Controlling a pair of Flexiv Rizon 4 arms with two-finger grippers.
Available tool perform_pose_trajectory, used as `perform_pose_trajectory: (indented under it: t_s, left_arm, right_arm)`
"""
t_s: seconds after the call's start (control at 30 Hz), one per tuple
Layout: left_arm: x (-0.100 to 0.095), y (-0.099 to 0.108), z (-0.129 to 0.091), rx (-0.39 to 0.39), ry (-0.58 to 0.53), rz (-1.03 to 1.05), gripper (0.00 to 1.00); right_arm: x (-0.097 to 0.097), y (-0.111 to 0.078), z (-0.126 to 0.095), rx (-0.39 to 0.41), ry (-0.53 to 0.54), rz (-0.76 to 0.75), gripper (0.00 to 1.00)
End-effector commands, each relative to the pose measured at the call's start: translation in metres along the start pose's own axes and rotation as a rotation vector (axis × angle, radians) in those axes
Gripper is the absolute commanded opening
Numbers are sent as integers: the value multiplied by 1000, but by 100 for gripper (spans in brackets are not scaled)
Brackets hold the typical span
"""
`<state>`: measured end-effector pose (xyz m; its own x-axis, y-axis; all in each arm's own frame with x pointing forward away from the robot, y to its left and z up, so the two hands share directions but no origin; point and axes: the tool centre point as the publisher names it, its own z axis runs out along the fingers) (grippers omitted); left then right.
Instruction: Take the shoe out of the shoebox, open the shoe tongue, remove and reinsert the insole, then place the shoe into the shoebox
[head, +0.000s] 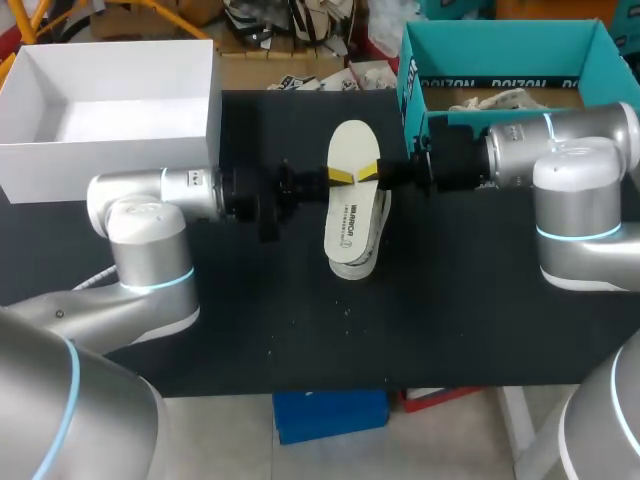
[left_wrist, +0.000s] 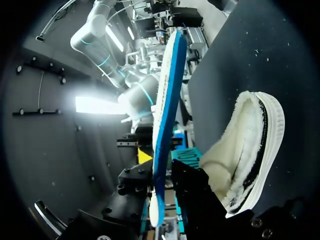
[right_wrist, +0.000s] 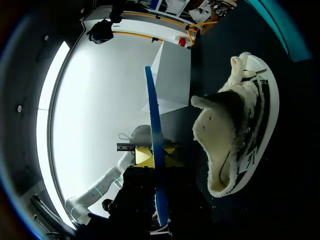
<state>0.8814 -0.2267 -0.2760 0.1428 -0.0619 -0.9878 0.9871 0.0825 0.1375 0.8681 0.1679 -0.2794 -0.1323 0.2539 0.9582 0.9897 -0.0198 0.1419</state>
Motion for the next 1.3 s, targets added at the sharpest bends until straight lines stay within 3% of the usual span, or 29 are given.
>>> perform_pose_trajectory:
  t_s: [0.03,0.13,0.33,0.37,0.4,0.63,0.87,1.3]
  left_arm:
    - [0,0,5,-4,2,1,19]
    - [0,-1,6,-5,1,2,0]
    - [0,-1,6,-7,5,7,0]
    - [0,-2,5,-7,7,9,0]
    - [-1,-2,4,-8,12,10,0]
    - [-3,-12,-7,-19,154,-22,0]
    - [-11,-37,-25,15,303,-92,0]
    - [-18,-89,-61,83,416,-225,0]
  right_arm:
    - [0,-1,1,-3,0,0,0]
    - [0,-1,1,-3,0,0,0]
    - [0,-1,1,-3,0,0,0]
    - [0,-1,1,-3,0,0,24]
    - [1,0,0,-18,1,0,100]
    - [14,-2,-23,-116,-77,13,100]
    - [27,-14,-49,-158,-260,28,100]
    - [46,-50,-89,-283,-398,42,100]
